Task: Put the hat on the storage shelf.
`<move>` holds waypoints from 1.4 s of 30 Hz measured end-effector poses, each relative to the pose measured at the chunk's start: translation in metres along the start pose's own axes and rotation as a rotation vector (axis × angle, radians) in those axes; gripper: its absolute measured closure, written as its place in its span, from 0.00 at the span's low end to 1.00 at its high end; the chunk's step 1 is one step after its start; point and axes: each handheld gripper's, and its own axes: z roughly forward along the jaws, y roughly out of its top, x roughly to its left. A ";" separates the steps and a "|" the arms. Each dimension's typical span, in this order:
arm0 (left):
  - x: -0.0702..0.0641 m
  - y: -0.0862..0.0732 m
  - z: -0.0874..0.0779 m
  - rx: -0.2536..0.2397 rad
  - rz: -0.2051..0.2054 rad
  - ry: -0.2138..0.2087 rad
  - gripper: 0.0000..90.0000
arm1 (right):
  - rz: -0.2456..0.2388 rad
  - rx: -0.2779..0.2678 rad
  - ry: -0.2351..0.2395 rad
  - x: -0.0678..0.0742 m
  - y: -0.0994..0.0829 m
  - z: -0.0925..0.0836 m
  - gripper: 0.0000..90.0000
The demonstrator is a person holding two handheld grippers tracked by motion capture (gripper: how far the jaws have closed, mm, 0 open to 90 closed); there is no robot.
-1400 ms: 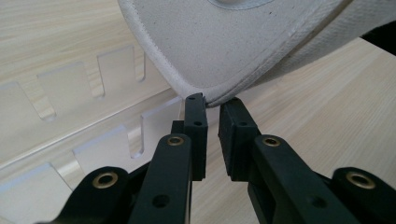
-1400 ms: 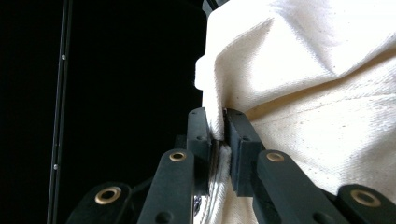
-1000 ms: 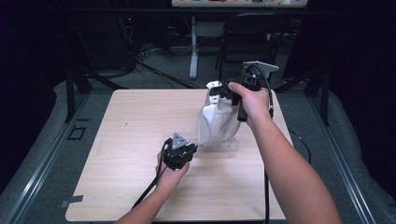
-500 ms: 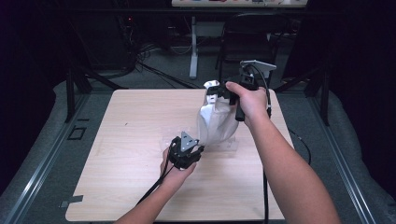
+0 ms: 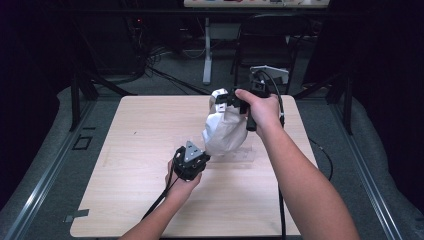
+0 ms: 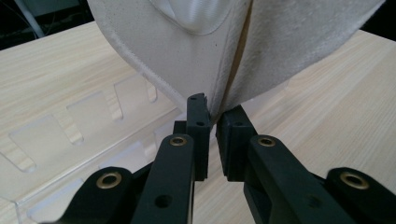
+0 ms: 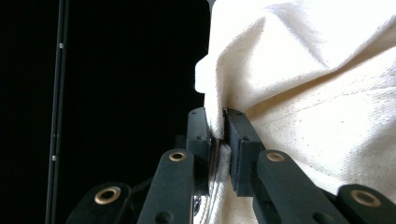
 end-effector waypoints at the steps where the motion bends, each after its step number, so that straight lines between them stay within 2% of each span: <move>1: 0.000 -0.001 0.000 0.003 -0.004 -0.002 0.94 | -0.001 0.002 -0.001 -0.001 0.000 0.001 0.90; 12: 0.003 -0.011 0.005 0.029 -0.043 -0.001 0.95 | 0.006 0.017 -0.049 -0.015 -0.001 0.009 0.90; 17: 0.007 -0.017 0.005 0.034 -0.078 -0.016 0.95 | 0.011 0.020 -0.072 -0.024 -0.003 0.012 0.90; 19: 0.007 -0.021 0.009 0.075 -0.070 -0.019 0.95 | 0.015 0.024 -0.083 -0.029 -0.003 0.013 0.90; 21: 0.007 -0.025 0.011 0.058 -0.077 -0.017 0.95 | 0.010 0.027 -0.107 -0.033 -0.003 0.015 0.90; 28: 0.006 -0.025 0.010 0.055 -0.075 -0.010 0.95 | 0.015 0.026 -0.107 -0.038 -0.003 0.014 0.90; 33: 0.006 -0.026 0.009 0.046 -0.092 -0.016 0.92 | 0.020 0.024 -0.100 -0.040 -0.003 0.012 0.88; 37: 0.006 -0.027 0.005 0.042 -0.090 -0.023 0.89 | 0.017 0.015 -0.109 -0.041 -0.003 0.009 0.86; 42: 0.008 -0.027 -0.002 0.039 -0.086 -0.024 0.79 | 0.014 0.014 -0.091 -0.041 -0.003 0.001 0.81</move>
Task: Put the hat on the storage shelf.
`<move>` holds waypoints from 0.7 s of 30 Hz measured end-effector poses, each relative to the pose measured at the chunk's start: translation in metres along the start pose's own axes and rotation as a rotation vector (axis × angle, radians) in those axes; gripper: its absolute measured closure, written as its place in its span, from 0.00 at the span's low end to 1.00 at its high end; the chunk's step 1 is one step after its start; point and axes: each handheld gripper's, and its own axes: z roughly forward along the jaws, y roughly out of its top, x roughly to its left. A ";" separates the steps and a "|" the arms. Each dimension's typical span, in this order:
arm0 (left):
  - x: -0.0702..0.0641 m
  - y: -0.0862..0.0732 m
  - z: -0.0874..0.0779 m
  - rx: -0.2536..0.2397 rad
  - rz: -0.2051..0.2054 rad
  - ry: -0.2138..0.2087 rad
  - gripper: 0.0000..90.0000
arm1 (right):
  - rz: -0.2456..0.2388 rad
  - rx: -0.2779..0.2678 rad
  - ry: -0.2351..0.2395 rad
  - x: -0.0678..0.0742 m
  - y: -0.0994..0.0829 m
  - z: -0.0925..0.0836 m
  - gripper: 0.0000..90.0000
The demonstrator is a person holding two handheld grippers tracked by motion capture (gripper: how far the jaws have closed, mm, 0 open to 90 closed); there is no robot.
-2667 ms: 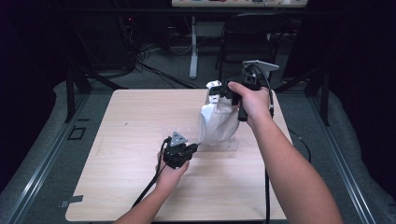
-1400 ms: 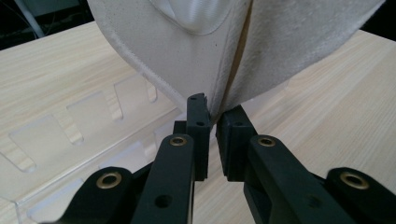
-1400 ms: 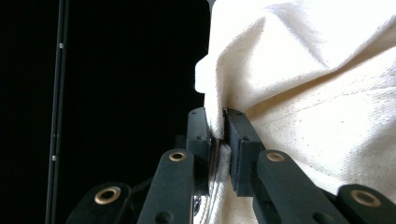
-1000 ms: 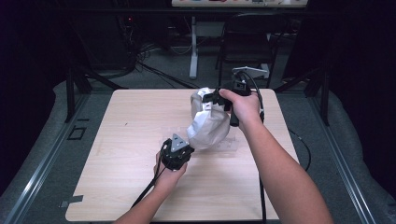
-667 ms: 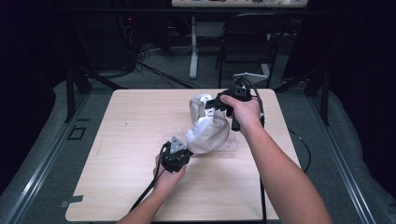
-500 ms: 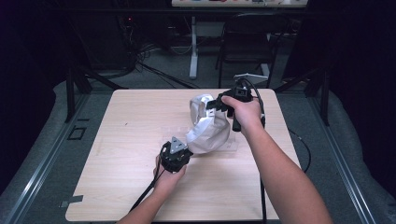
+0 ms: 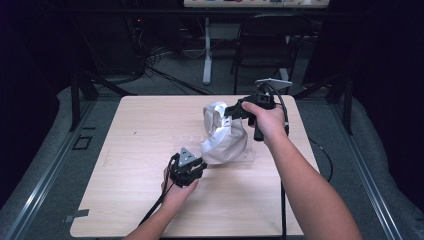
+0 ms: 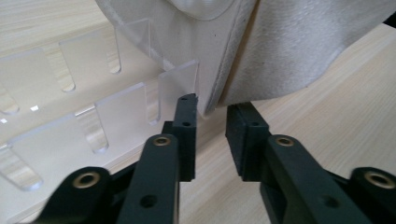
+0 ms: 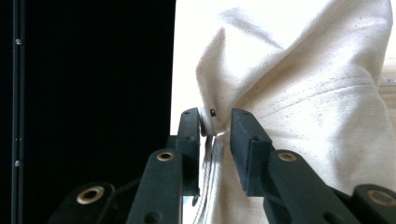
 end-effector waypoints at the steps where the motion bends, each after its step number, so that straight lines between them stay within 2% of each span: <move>1: 0.000 0.000 -0.002 0.000 -0.005 -0.001 0.78 | -0.004 -0.001 -0.001 0.000 0.000 -0.001 0.80; 4: 0.002 -0.002 -0.009 0.010 -0.015 -0.015 0.72 | -0.026 -0.008 -0.007 0.002 -0.003 -0.007 0.79; 8: 0.007 -0.007 -0.022 0.019 -0.017 -0.010 0.67 | -0.060 -0.018 -0.031 0.004 -0.008 -0.016 0.76; 9: 0.011 -0.010 -0.028 0.033 -0.011 -0.007 0.66 | -0.073 -0.017 -0.036 0.003 -0.009 -0.018 0.76; 15: 0.027 -0.025 -0.057 0.059 -0.041 -0.012 0.59 | -0.113 -0.030 -0.045 -0.004 -0.018 -0.033 0.69; 18: 0.036 -0.032 -0.070 0.065 -0.055 -0.006 0.55 | -0.141 -0.047 -0.073 -0.008 -0.025 -0.040 0.64; 21: 0.048 -0.043 -0.084 0.078 -0.067 0.017 0.52 | -0.185 -0.074 -0.121 -0.014 -0.032 -0.045 0.60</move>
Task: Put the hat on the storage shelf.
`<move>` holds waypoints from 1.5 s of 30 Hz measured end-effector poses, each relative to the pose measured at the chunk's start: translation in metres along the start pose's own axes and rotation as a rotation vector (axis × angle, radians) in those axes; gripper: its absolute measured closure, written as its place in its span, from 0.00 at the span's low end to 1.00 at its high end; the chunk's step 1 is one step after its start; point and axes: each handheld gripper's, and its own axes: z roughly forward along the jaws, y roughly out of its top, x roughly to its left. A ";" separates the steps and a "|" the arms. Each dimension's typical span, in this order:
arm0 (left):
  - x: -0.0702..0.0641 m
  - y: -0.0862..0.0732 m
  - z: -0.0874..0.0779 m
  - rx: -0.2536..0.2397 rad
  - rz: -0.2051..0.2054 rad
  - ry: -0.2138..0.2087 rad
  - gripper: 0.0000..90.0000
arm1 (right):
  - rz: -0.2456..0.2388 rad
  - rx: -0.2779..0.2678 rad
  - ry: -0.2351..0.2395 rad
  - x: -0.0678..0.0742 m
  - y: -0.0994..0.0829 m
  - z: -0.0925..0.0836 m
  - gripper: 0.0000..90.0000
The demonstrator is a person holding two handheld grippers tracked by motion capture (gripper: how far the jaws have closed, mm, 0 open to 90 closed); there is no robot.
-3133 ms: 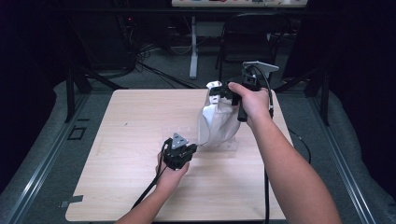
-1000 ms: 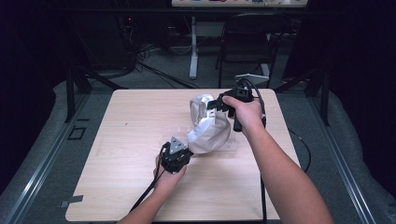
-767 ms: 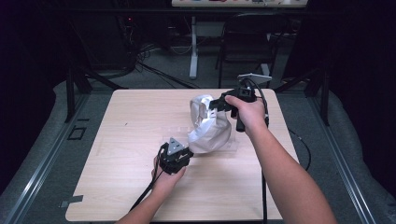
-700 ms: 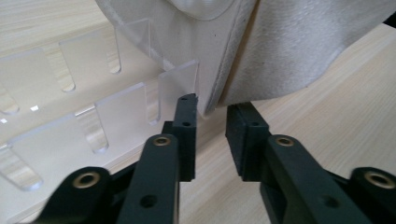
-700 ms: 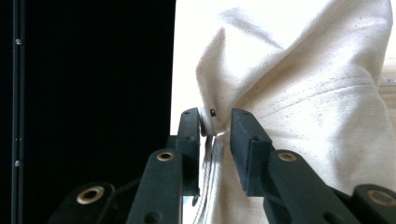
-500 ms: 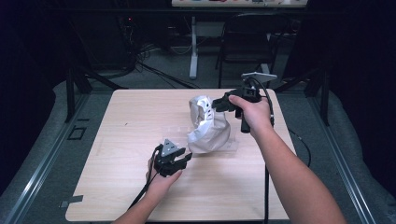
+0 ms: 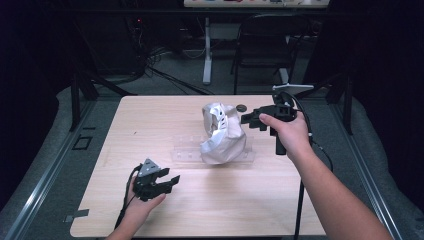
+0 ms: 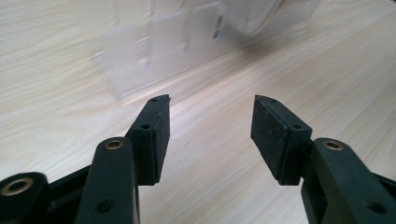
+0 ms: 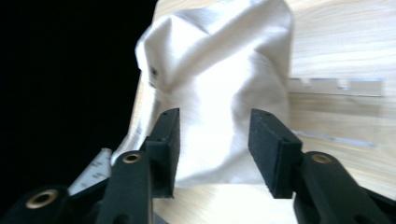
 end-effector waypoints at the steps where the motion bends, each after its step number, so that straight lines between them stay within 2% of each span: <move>1: 0.005 -0.004 -0.004 0.002 0.002 0.012 0.52 | -0.006 0.005 -0.007 -0.002 -0.002 -0.001 0.59; 4: 0.019 -0.015 -0.011 0.012 -0.021 0.042 0.51 | -0.020 0.004 -0.012 -0.010 -0.012 -0.004 0.55; 7: 0.029 -0.021 -0.013 -0.004 -0.085 0.042 0.51 | -0.052 0.000 -0.052 -0.016 -0.022 -0.005 0.55; 9: 0.034 -0.021 -0.012 -0.010 -0.103 0.040 0.51 | -0.068 0.005 -0.078 -0.023 -0.031 -0.003 0.55; 13: 0.038 -0.023 -0.008 0.005 -0.095 0.051 0.51 | -0.065 0.022 -0.057 -0.036 -0.050 0.004 0.55; 19: 0.039 -0.025 -0.003 0.001 -0.094 0.058 0.51 | -0.145 0.001 -0.098 -0.058 -0.082 0.020 0.55; 20: 0.039 -0.026 -0.002 0.005 -0.089 0.060 0.51 | -0.146 -0.013 -0.094 -0.062 -0.089 0.024 0.55; 24: 0.039 -0.026 -0.001 0.011 -0.081 0.063 0.51 | -0.145 -0.008 -0.073 -0.083 -0.110 0.034 0.55; 27: 0.039 -0.027 0.000 0.013 -0.077 0.065 0.51 | -0.128 -0.025 -0.076 -0.103 -0.128 0.042 0.55; 33: 0.039 -0.027 0.002 0.020 -0.073 0.068 0.51 | -0.127 -0.081 -0.075 -0.128 -0.148 0.045 0.56; 37: 0.037 -0.027 0.005 0.023 -0.073 0.063 0.51 | -0.103 -0.126 -0.068 -0.143 -0.163 0.045 0.55; 39: 0.036 -0.027 0.006 0.029 -0.069 0.061 0.51 | -0.133 -0.131 -0.113 -0.153 -0.170 0.045 0.56; 41: 0.035 -0.027 0.007 0.032 -0.063 0.062 0.51 | -0.119 -0.171 -0.094 -0.159 -0.177 0.049 0.56; 42: 0.035 -0.027 0.007 0.030 -0.065 0.059 0.51 | -0.154 -0.158 -0.133 -0.162 -0.180 0.046 0.56; 44: 0.034 -0.027 0.007 0.035 -0.056 0.055 0.51 | -0.154 -0.231 -0.127 -0.164 -0.186 0.048 0.55; 45: 0.033 -0.027 0.008 0.033 -0.055 0.058 0.51 | -0.172 -0.281 -0.150 -0.165 -0.190 0.047 0.54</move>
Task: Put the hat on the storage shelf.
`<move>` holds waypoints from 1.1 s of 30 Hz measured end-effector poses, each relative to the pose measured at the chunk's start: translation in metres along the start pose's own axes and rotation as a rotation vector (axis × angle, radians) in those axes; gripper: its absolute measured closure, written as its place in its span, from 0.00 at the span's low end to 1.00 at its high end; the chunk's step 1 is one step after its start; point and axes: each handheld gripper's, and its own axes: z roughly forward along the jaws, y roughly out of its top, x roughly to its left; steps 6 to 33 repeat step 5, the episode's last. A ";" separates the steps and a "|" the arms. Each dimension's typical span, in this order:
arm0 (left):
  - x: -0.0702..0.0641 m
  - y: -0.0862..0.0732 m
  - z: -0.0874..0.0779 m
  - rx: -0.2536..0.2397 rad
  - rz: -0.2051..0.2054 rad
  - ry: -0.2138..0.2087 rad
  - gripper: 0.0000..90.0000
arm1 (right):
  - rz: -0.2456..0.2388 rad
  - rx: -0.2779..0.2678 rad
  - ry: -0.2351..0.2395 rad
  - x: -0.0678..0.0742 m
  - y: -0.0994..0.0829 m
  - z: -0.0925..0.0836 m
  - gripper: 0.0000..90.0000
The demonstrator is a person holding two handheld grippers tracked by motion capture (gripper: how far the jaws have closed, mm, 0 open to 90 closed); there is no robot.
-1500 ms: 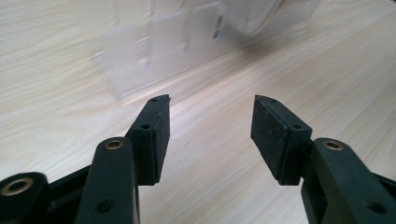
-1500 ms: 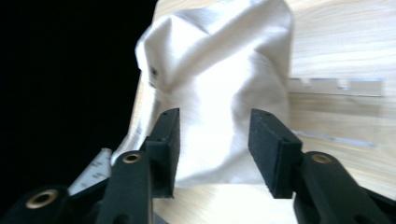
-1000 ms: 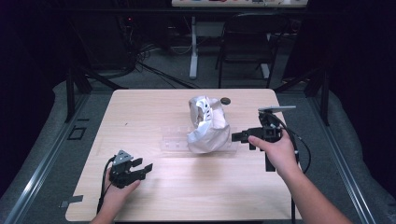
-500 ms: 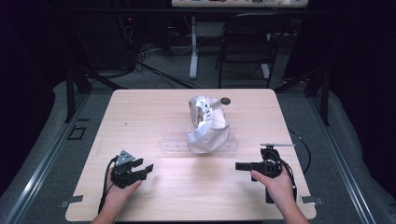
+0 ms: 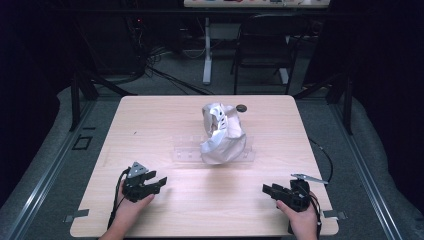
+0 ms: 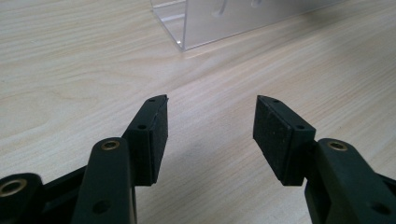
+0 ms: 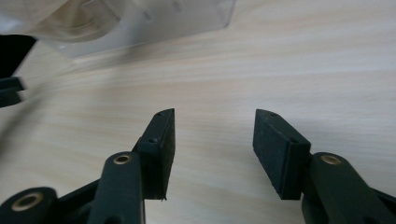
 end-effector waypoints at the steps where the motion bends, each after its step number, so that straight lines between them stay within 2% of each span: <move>1: -0.001 0.000 0.001 -0.003 0.002 -0.001 0.51 | -0.039 -0.015 -0.040 -0.002 -0.002 -0.004 0.54; 2: -0.001 0.000 0.001 0.000 0.006 -0.005 0.50 | -0.053 -0.032 -0.062 -0.003 -0.004 -0.006 0.54; 3: -0.002 0.000 0.002 -0.001 0.010 -0.006 0.50 | -0.045 -0.059 -0.057 -0.004 -0.005 -0.006 0.53; 5: -0.004 0.001 0.003 -0.001 0.022 -0.010 0.50 | -0.051 -0.071 -0.084 -0.010 -0.005 -0.010 0.52; 33: -0.004 0.001 0.003 -0.001 0.022 -0.010 0.50 | -0.051 -0.071 -0.084 -0.010 -0.005 -0.010 0.52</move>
